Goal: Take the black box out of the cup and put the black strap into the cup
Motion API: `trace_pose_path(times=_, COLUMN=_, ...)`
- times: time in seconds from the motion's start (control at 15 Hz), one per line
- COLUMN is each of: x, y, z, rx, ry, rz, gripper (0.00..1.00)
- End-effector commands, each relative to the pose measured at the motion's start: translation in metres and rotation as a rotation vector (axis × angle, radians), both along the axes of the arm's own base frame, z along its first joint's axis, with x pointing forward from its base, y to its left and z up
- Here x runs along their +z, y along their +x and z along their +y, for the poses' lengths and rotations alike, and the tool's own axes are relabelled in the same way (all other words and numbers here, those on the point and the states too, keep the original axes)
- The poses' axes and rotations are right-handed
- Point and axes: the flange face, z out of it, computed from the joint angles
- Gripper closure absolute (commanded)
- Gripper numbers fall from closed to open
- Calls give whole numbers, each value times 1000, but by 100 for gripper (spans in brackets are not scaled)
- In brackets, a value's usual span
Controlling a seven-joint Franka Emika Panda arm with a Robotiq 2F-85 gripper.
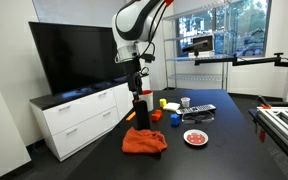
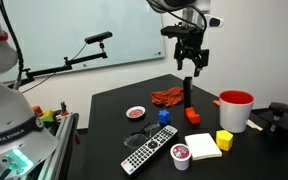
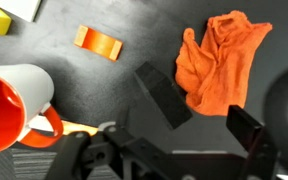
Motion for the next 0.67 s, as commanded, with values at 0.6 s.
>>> trace_pose_path(times=0.6, x=-8, y=-24, z=-2, rx=248, ry=-61, rz=-171, gripper=0)
